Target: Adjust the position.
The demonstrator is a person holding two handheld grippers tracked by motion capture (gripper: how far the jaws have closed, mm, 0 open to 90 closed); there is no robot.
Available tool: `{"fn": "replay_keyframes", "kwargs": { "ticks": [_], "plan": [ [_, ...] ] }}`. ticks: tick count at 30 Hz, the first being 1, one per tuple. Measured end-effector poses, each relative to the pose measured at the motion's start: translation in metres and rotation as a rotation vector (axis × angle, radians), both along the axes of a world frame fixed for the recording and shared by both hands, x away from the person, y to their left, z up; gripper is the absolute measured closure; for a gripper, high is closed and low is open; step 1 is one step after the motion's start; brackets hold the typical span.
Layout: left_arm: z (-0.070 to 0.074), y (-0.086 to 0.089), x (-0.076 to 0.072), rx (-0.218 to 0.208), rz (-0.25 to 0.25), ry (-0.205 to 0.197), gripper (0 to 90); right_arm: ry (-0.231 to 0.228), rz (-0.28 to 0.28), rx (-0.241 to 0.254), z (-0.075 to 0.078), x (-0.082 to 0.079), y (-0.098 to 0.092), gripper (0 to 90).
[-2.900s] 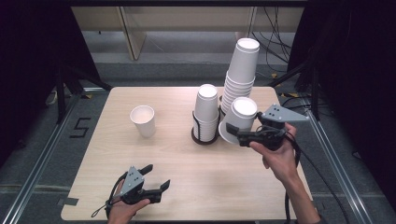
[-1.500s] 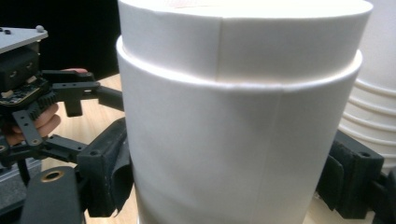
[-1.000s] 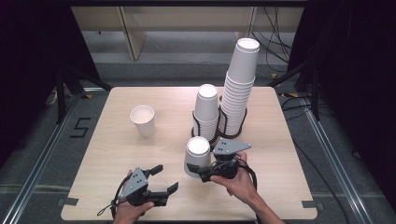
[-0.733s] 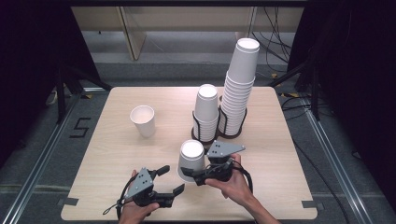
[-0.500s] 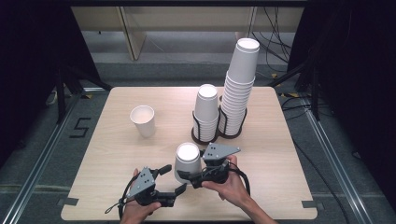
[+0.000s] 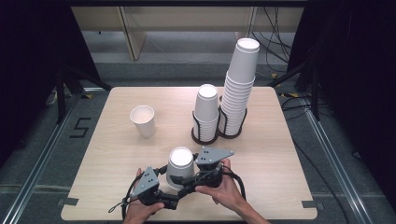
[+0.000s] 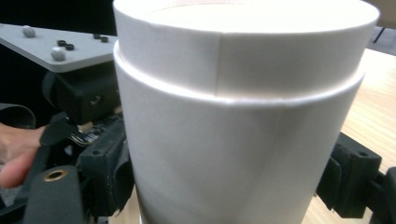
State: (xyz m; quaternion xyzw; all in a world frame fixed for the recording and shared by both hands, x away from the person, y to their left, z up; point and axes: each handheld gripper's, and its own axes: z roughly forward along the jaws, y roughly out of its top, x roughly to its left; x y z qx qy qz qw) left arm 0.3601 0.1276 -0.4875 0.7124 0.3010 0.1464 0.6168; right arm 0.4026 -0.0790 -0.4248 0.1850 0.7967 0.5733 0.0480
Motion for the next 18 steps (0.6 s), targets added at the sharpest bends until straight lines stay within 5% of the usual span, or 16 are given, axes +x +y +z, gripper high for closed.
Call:
{"fn": "replay_keyframes", "kwargs": {
  "ticks": [15, 18],
  "plan": [
    [-0.0003, -0.0028, -0.0020, -0.004, -0.005, -0.031, 1.1, 0.022, 0.036, 0.045, 0.0001, -0.0026, 0.0047, 19.3],
    [-0.0003, -0.0023, -0.0018, 0.009, -0.009, -0.040, 3.4, 0.044, 0.024, 0.023, 0.0006, -0.0036, 0.0040, 17.9]
  ]
}}
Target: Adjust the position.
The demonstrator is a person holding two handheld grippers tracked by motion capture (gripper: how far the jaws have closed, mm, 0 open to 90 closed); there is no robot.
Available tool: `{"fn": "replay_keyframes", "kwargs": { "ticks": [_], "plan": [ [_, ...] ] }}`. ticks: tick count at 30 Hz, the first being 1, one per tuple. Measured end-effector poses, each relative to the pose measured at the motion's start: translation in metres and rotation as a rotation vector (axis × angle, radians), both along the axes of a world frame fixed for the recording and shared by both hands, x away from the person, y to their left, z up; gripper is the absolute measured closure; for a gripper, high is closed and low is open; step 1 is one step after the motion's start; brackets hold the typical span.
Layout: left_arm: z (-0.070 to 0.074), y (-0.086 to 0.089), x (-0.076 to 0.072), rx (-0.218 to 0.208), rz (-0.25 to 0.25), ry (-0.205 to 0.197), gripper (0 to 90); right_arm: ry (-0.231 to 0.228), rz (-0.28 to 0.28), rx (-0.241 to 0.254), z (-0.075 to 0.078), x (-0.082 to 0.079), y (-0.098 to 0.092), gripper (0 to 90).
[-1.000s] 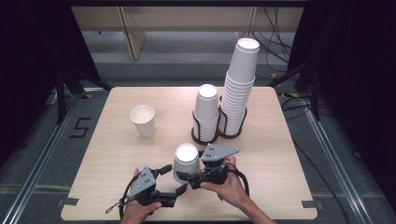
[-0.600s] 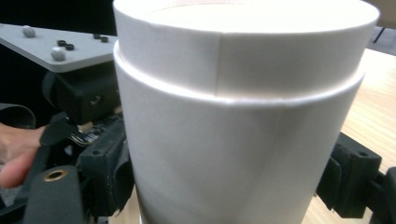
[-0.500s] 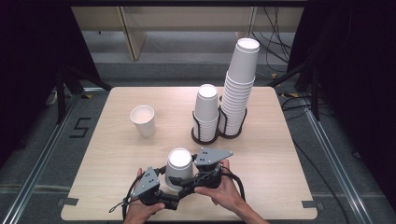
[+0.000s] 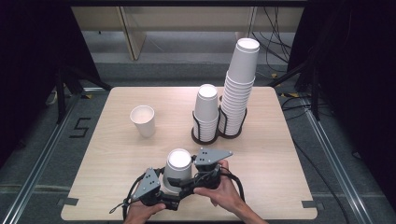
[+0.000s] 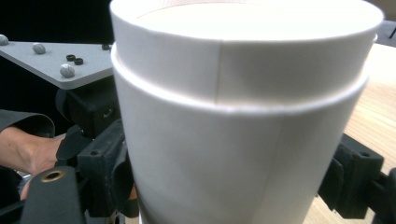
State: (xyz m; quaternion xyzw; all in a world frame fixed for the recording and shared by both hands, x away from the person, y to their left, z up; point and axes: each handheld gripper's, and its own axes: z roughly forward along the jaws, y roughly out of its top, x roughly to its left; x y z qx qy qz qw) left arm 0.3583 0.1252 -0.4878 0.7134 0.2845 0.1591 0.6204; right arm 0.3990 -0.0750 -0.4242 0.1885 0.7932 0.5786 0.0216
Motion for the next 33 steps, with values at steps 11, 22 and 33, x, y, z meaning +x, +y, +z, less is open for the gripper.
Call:
{"fn": "replay_keyframes", "kwargs": {
  "ticks": [11, 22, 33],
  "plan": [
    [0.002, 0.004, 0.001, 0.063, -0.019, -0.040, 9.4, -0.012, 0.013, -0.056, 0.009, 0.000, -0.002, 14.8],
    [0.002, 0.008, 0.004, 0.270, -0.064, -0.030, 10.5, -0.022, 0.037, -0.148, 0.028, 0.004, -0.021, 15.5],
    [-0.002, 0.001, 0.000, 0.415, -0.129, -0.048, 10.9, -0.024, 0.111, -0.267, 0.031, 0.003, -0.028, 15.7]
  ]
}}
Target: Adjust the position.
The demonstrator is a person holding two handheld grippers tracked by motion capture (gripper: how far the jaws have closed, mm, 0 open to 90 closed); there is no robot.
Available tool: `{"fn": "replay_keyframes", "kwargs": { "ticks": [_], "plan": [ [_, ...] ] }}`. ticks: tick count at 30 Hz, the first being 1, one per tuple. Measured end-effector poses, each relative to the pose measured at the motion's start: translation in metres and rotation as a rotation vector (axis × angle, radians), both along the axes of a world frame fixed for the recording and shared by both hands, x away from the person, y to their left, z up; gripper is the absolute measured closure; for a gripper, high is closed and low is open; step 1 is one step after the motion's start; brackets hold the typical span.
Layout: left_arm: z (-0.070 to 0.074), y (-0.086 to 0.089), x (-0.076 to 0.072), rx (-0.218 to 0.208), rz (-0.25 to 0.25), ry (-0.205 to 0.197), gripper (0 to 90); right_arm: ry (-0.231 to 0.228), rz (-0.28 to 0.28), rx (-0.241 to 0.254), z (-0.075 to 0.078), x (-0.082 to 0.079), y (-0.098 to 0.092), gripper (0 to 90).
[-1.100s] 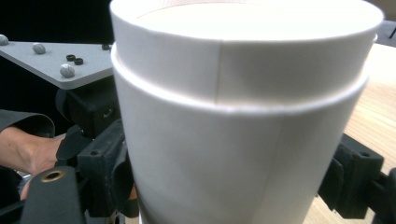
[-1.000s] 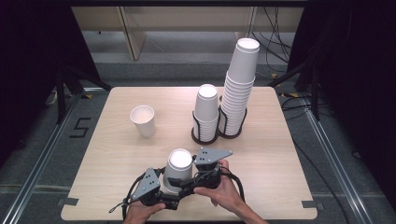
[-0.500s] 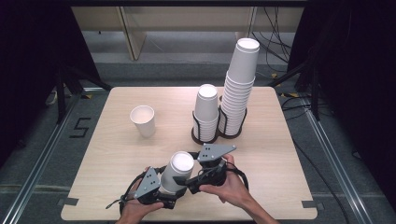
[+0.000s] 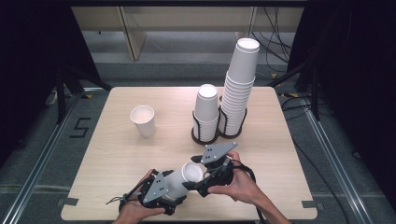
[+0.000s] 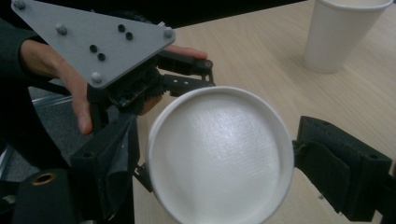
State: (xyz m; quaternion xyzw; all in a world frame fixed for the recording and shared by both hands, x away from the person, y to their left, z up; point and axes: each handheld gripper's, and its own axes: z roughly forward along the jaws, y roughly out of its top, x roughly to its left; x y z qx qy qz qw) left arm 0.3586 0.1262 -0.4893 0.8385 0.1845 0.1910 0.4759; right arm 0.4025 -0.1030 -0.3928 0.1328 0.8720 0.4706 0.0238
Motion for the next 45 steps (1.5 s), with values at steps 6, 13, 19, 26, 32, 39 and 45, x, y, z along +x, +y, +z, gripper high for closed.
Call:
{"fn": "replay_keyframes", "kwargs": {
  "ticks": [6, 13, 19, 26, 32, 39, 45],
  "plan": [
    [0.001, 0.001, -0.001, 0.009, -0.021, -0.008, 10.3, 0.024, 0.049, -0.038, -0.005, -0.001, 0.003, 23.9],
    [0.003, 0.008, 0.001, -0.127, -0.031, -0.041, 5.3, 0.092, 0.055, 0.062, -0.002, 0.009, -0.009, 25.7],
    [0.005, 0.012, 0.001, -0.237, -0.025, -0.066, 4.5, 0.141, 0.032, 0.158, 0.001, 0.017, -0.021, 26.0],
    [0.006, 0.011, 0.001, -0.291, -0.008, -0.064, 4.2, 0.170, 0.016, 0.226, 0.001, 0.021, -0.025, 26.2],
    [0.009, 0.016, 0.002, -0.282, -0.025, -0.072, 8.2, 0.202, 0.018, 0.227, 0.000, 0.023, -0.028, 26.0],
    [0.009, 0.019, 0.003, -0.226, -0.045, -0.085, 13.4, 0.191, 0.029, 0.188, -0.002, 0.025, -0.029, 25.5],
    [0.010, 0.021, 0.003, -0.200, -0.056, -0.086, 14.9, 0.201, 0.033, 0.149, -0.004, 0.025, -0.029, 25.3]
  ]
}}
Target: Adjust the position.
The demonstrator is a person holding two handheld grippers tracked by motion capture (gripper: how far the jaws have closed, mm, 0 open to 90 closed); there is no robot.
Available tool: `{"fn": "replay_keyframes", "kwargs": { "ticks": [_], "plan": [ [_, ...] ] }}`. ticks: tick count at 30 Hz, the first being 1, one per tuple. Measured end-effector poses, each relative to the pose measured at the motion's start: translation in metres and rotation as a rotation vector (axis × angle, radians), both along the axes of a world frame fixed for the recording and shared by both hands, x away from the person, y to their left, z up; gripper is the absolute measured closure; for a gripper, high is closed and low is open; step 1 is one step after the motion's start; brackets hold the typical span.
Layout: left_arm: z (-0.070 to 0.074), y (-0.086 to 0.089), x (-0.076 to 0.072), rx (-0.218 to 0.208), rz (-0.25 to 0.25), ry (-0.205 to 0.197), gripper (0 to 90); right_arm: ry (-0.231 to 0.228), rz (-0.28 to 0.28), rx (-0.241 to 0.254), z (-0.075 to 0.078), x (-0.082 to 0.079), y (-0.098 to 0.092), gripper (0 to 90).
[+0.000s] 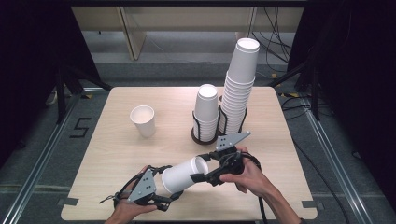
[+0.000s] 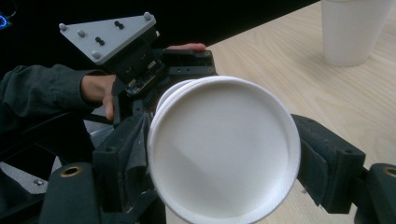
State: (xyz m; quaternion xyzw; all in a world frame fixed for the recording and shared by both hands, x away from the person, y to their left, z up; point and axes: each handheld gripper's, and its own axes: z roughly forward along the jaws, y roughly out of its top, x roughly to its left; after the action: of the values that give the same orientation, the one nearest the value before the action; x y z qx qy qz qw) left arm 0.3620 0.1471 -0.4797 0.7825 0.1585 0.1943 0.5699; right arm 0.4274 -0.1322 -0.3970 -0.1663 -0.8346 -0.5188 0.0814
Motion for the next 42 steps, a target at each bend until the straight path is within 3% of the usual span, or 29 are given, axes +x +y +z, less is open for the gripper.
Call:
{"fn": "replay_keyframes", "kwargs": {
  "ticks": [8, 13, 16, 17, 21, 23, 30, 31, 32, 40, 42],
  "plan": [
    [-0.002, 0.001, -0.001, 0.031, -0.016, 0.002, 15.7, 0.000, -0.004, -0.021, -0.001, 0.000, 0.000, 21.7],
    [-0.003, -0.002, -0.002, 0.086, -0.016, 0.018, 15.8, -0.033, -0.012, -0.054, 0.002, -0.001, -0.001, 15.9],
    [-0.002, -0.004, -0.003, 0.112, -0.022, 0.028, 16.0, -0.041, -0.017, -0.047, 0.005, -0.003, -0.001, 15.8],
    [-0.002, -0.004, -0.003, 0.119, -0.024, 0.028, 16.1, -0.066, -0.024, -0.078, 0.006, -0.003, -0.001, 16.0],
    [-0.002, -0.006, -0.004, 0.172, -0.039, 0.048, 16.2, -0.101, -0.019, -0.116, 0.009, -0.006, 0.000, 15.9],
    [-0.002, -0.007, -0.004, 0.182, -0.052, 0.059, 16.2, -0.140, -0.017, -0.151, 0.011, -0.008, 0.001, 15.9],
    [0.000, -0.010, -0.008, 0.277, -0.071, 0.064, 16.2, -0.253, 0.062, -0.327, 0.010, -0.021, 0.013, 16.1],
    [-0.001, -0.011, -0.008, 0.274, -0.070, 0.060, 16.2, -0.261, 0.076, -0.347, 0.009, -0.023, 0.016, 16.3],
    [0.000, -0.011, -0.007, 0.308, -0.082, 0.053, 16.3, -0.265, 0.087, -0.360, 0.008, -0.024, 0.017, 16.4],
    [0.002, -0.014, -0.012, 0.380, -0.099, 0.031, 16.2, -0.319, 0.180, -0.498, -0.006, -0.033, 0.034, 16.6],
    [0.002, -0.015, -0.013, 0.370, -0.096, 0.033, 16.2, -0.324, 0.194, -0.520, -0.009, -0.035, 0.038, 16.6]
  ]
}}
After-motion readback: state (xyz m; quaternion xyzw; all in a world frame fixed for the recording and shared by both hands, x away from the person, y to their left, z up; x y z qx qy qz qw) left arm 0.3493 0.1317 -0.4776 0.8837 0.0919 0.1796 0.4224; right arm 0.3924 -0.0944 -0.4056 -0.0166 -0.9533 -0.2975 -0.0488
